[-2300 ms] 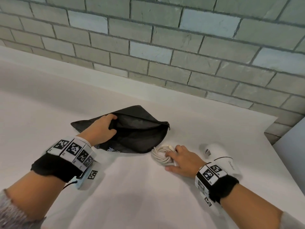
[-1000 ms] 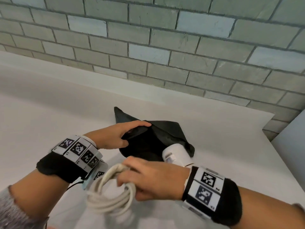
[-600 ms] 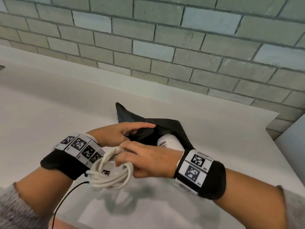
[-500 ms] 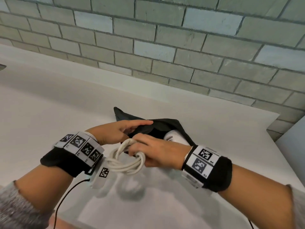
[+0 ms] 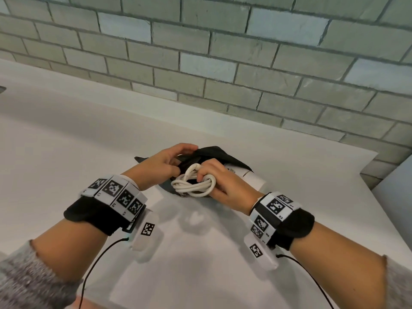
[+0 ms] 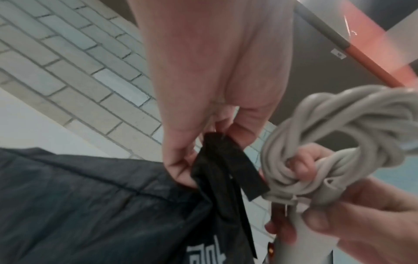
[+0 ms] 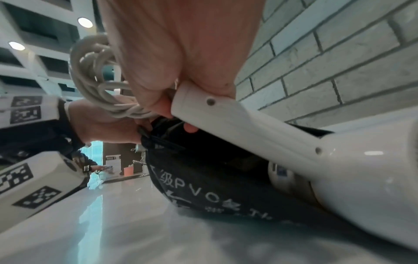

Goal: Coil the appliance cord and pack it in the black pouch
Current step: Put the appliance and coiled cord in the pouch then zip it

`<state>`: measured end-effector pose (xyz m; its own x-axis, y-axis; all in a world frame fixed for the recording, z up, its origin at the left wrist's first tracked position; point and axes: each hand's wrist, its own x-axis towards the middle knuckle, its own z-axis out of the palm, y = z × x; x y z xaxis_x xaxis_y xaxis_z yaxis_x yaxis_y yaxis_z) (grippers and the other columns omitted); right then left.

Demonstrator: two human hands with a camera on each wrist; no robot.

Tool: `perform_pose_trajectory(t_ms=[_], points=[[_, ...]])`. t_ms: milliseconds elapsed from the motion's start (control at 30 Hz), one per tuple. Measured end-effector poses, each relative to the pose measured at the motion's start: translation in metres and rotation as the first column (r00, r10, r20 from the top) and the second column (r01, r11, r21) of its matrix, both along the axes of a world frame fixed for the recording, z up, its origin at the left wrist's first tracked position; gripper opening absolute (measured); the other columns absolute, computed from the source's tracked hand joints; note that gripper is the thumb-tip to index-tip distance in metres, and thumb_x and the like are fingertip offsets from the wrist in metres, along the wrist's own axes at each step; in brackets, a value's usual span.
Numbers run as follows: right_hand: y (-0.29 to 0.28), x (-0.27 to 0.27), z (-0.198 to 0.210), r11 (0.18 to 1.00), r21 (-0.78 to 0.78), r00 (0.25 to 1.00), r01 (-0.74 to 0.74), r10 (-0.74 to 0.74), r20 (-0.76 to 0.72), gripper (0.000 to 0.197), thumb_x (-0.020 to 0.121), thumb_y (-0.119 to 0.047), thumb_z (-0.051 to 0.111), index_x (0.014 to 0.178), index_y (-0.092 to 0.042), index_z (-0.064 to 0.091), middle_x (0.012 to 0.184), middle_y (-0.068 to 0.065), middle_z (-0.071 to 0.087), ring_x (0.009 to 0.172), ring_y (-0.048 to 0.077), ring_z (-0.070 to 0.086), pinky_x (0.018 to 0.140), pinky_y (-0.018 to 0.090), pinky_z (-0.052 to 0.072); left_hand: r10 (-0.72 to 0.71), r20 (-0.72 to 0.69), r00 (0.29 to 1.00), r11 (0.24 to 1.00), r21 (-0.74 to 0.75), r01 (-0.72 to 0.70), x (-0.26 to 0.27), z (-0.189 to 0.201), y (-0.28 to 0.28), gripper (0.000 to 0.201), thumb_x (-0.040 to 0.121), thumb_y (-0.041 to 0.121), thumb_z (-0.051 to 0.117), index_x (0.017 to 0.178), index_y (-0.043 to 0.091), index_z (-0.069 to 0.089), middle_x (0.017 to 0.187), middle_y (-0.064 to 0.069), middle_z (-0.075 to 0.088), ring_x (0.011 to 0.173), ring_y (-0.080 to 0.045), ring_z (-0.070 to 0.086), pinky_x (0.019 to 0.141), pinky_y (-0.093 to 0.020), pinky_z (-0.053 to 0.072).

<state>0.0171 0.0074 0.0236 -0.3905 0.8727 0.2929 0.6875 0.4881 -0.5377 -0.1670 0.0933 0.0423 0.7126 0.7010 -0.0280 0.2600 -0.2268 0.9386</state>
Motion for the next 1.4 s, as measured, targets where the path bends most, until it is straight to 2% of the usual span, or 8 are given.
perform_pose_trajectory(t_ms=[133, 267, 333, 533, 833, 1033, 1133, 1400], points=[[-0.003, -0.007, 0.009, 0.995, 0.047, 0.995, -0.09, 0.091, -0.038, 0.022, 0.081, -0.004, 0.054, 0.094, -0.021, 0.048, 0.105, -0.003, 0.041, 0.09, 0.023, 0.05, 0.08, 0.044, 0.046, 0.03, -0.09, 0.995, 0.999, 0.033, -0.027, -0.001, -0.01, 0.006, 0.061, 0.083, -0.01, 0.045, 0.118, 0.039, 0.048, 0.087, -0.024, 0.056, 0.072, -0.029, 0.046, 0.06, -0.032, 0.042], [-0.011, -0.038, 0.015, 0.947, 0.162, 0.96, -0.278, 0.281, 0.0, 0.011, 0.085, -0.008, 0.052, 0.096, -0.01, 0.054, 0.109, 0.016, 0.05, 0.097, 0.02, 0.05, 0.081, 0.034, 0.046, -0.023, -0.055, 0.998, 0.999, -0.027, 0.022, 0.0, -0.012, 0.002, 0.075, 0.062, 0.025, 0.067, 0.131, 0.024, 0.04, 0.135, -0.007, 0.049, 0.12, -0.019, 0.051, 0.093, -0.023, 0.045], [-0.012, -0.051, 0.013, 0.914, 0.22, 0.94, -0.34, 0.332, 0.074, 0.014, 0.086, -0.01, 0.05, 0.093, -0.002, 0.058, 0.106, 0.02, 0.053, 0.09, 0.024, 0.053, 0.075, 0.041, 0.047, -0.123, -0.056, 0.991, 0.992, -0.049, 0.12, -0.003, -0.014, 0.004, 0.061, 0.069, 0.017, 0.062, 0.126, 0.031, 0.042, 0.143, 0.002, 0.042, 0.132, -0.004, 0.038, 0.097, -0.016, 0.04], [0.007, -0.039, -0.005, 0.916, 0.205, 0.924, -0.345, 0.293, 0.246, 0.013, 0.087, -0.015, 0.048, 0.098, -0.022, 0.044, 0.11, 0.018, 0.054, 0.086, 0.035, 0.056, 0.074, 0.046, 0.048, -0.108, 0.133, 0.985, 0.939, -0.312, 0.145, -0.03, -0.016, 0.011, 0.067, 0.067, -0.014, 0.039, 0.121, 0.022, 0.054, 0.132, 0.0, 0.055, 0.115, -0.009, 0.058, 0.087, -0.028, 0.051], [0.03, -0.007, -0.002, 0.994, 0.104, 0.897, 0.019, -0.063, 0.437, 0.031, 0.083, -0.005, 0.054, 0.113, -0.01, 0.048, 0.111, 0.017, 0.047, 0.077, 0.031, 0.051, 0.068, 0.042, 0.046, 0.402, 0.108, 0.909, 0.885, 0.207, -0.416, -0.022, -0.011, 0.006, 0.04, 0.076, -0.013, 0.045, 0.096, 0.019, 0.059, 0.099, -0.007, 0.059, 0.088, -0.02, 0.056, 0.072, -0.031, 0.05], [0.034, 0.006, -0.003, 0.984, 0.054, 0.855, 0.167, -0.172, 0.49, 0.036, 0.088, -0.017, 0.055, 0.122, -0.009, 0.045, 0.122, 0.015, 0.042, 0.087, 0.028, 0.053, 0.076, 0.035, 0.047, 0.412, -0.09, 0.907, 0.823, 0.463, -0.328, -0.005, -0.018, -0.004, 0.041, 0.074, -0.009, 0.052, 0.11, 0.008, 0.058, 0.101, -0.002, 0.048, 0.091, -0.016, 0.051, 0.074, -0.022, 0.043], [0.032, 0.006, 0.001, 0.965, 0.04, 0.873, 0.257, -0.25, 0.418, 0.037, 0.087, -0.015, 0.056, 0.123, -0.009, 0.044, 0.127, 0.013, 0.039, 0.089, 0.027, 0.055, 0.081, 0.036, 0.048, 0.425, -0.289, 0.858, 0.838, 0.483, -0.253, -0.003, -0.027, -0.003, 0.031, 0.078, -0.004, 0.051, 0.106, 0.007, 0.06, 0.096, -0.005, 0.049, 0.086, -0.02, 0.05, 0.066, -0.018, 0.036], [0.024, -0.011, -0.01, 0.963, -0.015, 0.737, 0.269, -0.196, 0.646, 0.04, 0.091, -0.019, 0.048, 0.128, -0.007, 0.037, 0.128, 0.017, 0.033, 0.089, 0.033, 0.055, 0.073, 0.039, 0.044, 0.54, 0.015, 0.841, 0.778, 0.373, -0.506, 0.015, -0.015, -0.001, 0.017, 0.085, 0.005, 0.049, 0.098, 0.003, 0.06, 0.088, -0.011, 0.058, 0.075, -0.025, 0.054, 0.066, -0.026, 0.039]])
